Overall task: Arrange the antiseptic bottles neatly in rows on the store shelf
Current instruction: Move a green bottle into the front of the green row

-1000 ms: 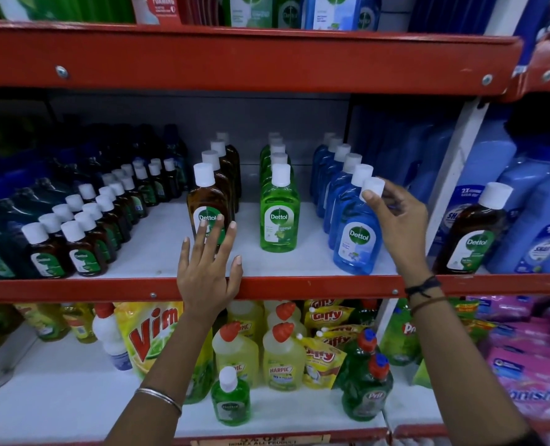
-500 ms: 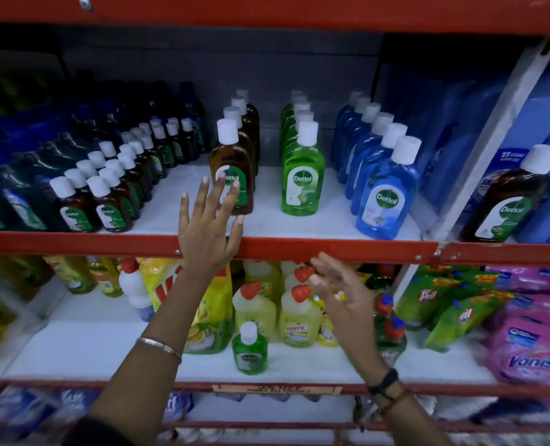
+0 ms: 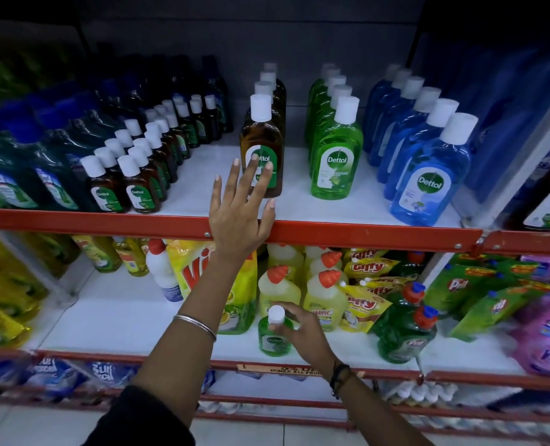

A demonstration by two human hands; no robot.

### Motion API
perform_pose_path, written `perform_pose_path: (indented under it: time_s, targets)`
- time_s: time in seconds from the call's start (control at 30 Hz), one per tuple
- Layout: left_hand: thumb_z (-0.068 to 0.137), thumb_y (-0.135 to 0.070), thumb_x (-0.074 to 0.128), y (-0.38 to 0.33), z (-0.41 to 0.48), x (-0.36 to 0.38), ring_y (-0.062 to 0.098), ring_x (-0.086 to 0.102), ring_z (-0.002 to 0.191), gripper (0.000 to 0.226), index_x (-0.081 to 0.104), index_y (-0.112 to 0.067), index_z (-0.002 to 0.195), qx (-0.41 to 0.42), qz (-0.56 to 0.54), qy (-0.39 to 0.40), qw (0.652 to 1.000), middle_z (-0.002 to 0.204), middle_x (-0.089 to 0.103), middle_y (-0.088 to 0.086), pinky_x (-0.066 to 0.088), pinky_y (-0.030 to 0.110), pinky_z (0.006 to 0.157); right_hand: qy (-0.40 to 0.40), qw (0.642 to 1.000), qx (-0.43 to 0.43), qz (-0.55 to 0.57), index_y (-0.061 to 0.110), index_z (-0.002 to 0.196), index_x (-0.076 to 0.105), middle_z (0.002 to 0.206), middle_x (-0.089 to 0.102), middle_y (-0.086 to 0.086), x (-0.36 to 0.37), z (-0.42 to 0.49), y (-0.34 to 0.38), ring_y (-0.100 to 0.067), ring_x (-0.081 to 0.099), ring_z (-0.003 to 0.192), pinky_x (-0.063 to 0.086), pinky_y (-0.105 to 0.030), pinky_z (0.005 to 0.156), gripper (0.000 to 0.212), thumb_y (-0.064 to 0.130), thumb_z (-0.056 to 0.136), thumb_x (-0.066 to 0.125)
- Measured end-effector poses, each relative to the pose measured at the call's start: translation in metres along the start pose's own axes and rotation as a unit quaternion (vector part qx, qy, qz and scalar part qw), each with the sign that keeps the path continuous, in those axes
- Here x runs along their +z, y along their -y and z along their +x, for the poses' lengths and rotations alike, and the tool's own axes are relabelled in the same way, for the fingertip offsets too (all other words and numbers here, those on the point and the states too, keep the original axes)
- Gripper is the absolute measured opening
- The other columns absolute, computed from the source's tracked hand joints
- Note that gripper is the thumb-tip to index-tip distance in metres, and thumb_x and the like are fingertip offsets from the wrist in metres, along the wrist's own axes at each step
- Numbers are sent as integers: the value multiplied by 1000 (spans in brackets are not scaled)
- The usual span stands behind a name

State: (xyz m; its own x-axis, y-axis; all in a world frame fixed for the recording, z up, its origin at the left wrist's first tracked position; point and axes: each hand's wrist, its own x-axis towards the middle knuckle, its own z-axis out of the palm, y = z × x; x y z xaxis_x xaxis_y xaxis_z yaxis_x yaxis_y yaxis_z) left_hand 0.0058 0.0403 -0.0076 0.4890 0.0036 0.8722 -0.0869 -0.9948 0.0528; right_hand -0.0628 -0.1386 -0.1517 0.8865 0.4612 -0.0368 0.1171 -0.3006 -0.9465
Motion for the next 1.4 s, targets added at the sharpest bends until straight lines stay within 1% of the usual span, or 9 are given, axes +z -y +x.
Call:
perform_pose_path:
  time_s: [0.1,0.23,0.33,0.57,0.7,0.9,1.03,1.23,1.4]
  targets:
    - [98,-39,35,-1,-1,0,26,34,144,53,31,-27,150,3,-3,2,1000,153,42,5,32,50,114,-28,999,-5,29,21,114,65,116,69,6,-10,-6,5,-4,62,110,50,-30,97,35,23,80,74]
    - [96,-36,39,-1,0,-2,26,35,144,55,31,-27,150,4,-10,8,1000,153,43,5,34,51,113,-87,994,-32,64,31,101,69,99,74,18,-37,-16,40,-3,67,98,52,-19,84,33,14,74,78]
    - [96,-36,39,-1,1,-3,26,35,144,55,32,-27,150,4,-12,14,1000,153,42,5,34,50,113,-127,985,-78,84,37,96,70,94,74,22,-62,-21,78,-5,70,91,54,-18,79,34,20,68,81]
    - [98,-36,37,-1,1,-4,25,33,145,54,31,-28,150,0,-16,23,1000,154,40,4,33,50,113,-206,944,-226,119,23,97,70,86,76,13,-120,-26,180,-8,69,79,56,-21,73,34,21,66,82]
    - [98,-38,36,-1,1,-5,27,34,144,54,30,-27,150,-1,-15,30,999,153,41,5,33,51,112,-251,914,-285,143,15,98,68,82,76,13,-149,-10,226,-7,69,76,55,-19,70,27,8,73,76]
    - [97,-37,37,-1,1,-4,27,35,143,53,34,-26,149,-5,-16,25,1000,152,43,6,34,51,111,-307,890,-301,154,6,102,68,79,74,8,-170,25,259,-8,67,74,53,-20,69,29,12,74,78]
    - [97,-37,37,-2,1,-5,26,36,143,53,34,-26,148,-8,-19,23,1000,150,45,6,35,50,111,-304,900,-285,126,6,106,68,89,72,-2,-169,49,249,-9,65,76,54,-24,73,35,17,74,79]
    - [97,-37,36,-2,0,-4,26,37,142,52,34,-27,148,-9,-20,21,1000,149,47,5,36,49,111,-291,915,-261,104,11,105,67,88,70,1,-163,74,229,-4,64,75,51,-18,71,33,16,74,78]
    - [96,-37,37,-2,0,-4,25,35,143,54,31,-28,149,-11,-15,26,999,150,46,5,34,48,111,-292,920,-252,73,10,110,68,99,73,-9,-163,80,222,-21,69,88,56,-33,81,40,25,75,78]
